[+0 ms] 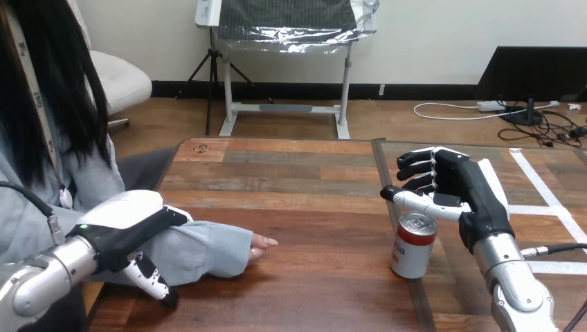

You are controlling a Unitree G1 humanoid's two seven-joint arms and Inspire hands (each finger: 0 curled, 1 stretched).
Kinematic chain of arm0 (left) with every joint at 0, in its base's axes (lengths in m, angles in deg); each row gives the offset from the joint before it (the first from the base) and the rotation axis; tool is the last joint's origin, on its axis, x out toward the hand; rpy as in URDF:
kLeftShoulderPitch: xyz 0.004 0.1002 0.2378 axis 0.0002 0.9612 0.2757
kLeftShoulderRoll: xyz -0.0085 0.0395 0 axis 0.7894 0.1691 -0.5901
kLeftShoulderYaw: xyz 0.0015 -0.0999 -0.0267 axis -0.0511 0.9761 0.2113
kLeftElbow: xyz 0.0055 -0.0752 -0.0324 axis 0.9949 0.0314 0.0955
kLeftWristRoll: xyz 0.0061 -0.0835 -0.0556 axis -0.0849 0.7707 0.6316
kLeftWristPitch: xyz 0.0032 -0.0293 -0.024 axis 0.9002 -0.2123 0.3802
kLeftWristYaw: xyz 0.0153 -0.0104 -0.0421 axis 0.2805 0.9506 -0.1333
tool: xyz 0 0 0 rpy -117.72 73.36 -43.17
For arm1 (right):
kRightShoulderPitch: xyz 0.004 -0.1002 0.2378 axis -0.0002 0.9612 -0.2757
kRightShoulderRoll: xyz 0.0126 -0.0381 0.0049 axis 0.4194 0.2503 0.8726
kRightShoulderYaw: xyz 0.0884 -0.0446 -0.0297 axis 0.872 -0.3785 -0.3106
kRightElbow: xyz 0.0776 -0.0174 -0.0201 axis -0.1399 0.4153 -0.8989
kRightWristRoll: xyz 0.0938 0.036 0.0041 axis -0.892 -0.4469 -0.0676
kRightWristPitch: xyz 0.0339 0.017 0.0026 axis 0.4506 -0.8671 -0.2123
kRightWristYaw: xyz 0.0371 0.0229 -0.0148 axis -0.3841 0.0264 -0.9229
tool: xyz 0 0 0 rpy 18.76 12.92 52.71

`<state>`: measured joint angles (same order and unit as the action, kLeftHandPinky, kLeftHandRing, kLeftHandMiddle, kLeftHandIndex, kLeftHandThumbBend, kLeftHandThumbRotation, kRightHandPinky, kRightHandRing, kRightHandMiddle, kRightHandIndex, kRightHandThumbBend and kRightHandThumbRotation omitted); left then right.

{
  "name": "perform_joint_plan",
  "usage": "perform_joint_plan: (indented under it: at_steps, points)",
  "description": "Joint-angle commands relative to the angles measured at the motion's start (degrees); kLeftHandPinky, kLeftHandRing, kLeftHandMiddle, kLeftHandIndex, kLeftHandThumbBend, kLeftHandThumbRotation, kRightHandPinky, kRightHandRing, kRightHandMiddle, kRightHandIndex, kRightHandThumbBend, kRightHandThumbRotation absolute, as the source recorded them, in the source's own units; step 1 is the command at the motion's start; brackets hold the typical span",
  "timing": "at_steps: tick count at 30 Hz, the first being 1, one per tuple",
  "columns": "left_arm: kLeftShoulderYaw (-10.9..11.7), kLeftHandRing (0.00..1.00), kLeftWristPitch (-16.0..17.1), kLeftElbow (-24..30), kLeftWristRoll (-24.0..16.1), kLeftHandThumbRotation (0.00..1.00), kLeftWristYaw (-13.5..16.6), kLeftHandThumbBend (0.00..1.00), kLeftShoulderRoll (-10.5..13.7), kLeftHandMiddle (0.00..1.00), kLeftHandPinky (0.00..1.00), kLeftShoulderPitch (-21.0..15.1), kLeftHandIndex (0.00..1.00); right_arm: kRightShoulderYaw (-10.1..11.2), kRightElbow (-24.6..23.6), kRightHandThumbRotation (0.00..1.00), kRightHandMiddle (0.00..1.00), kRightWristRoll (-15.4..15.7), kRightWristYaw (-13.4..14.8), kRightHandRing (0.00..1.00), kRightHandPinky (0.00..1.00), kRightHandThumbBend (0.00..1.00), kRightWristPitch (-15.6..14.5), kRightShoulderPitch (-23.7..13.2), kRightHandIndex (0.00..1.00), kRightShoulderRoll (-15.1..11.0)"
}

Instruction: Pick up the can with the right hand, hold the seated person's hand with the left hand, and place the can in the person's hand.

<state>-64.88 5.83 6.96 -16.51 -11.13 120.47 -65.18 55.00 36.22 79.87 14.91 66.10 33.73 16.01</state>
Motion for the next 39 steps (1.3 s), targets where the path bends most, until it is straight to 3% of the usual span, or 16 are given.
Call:
perform_joint_plan:
  at_steps: [1,6,18,30,39]
  points:
    - [-0.57,0.53,1.11,-0.61,0.61,0.02,1.39,1.0,-0.38,0.57,0.5,-3.61,0.59,0.1,-1.54,0.0,0.54,0.04,0.2,0.47,0.41,0.78,0.77,-2.32,0.55,-1.22]
    - [-0.55,0.52,1.24,-0.66,0.73,0.02,1.24,0.99,-0.25,0.56,0.48,-3.63,0.57,-0.15,-1.47,0.0,0.54,0.42,0.69,0.47,0.41,0.78,0.69,-2.28,0.55,-1.18]
    - [-0.04,0.51,2.77,-0.28,1.52,0.0,1.43,0.99,0.02,0.56,0.48,-3.21,0.57,0.75,-1.34,0.0,0.54,-1.17,-1.1,0.47,0.4,0.76,0.39,-2.35,0.55,-0.48]
    - [0.57,0.51,2.49,0.38,2.3,0.0,1.16,0.99,-0.04,0.55,0.48,-2.6,0.56,0.31,-2.07,0.0,0.57,-0.34,0.5,0.51,0.43,0.78,1.45,-2.24,0.6,-0.47]
    - [0.97,0.52,2.76,0.73,3.3,0.0,1.14,0.99,0.03,0.55,0.49,-1.94,0.57,1.53,-4.26,0.1,0.66,-3.59,-3.58,0.62,0.54,0.89,1.4,-1.59,0.7,0.7]
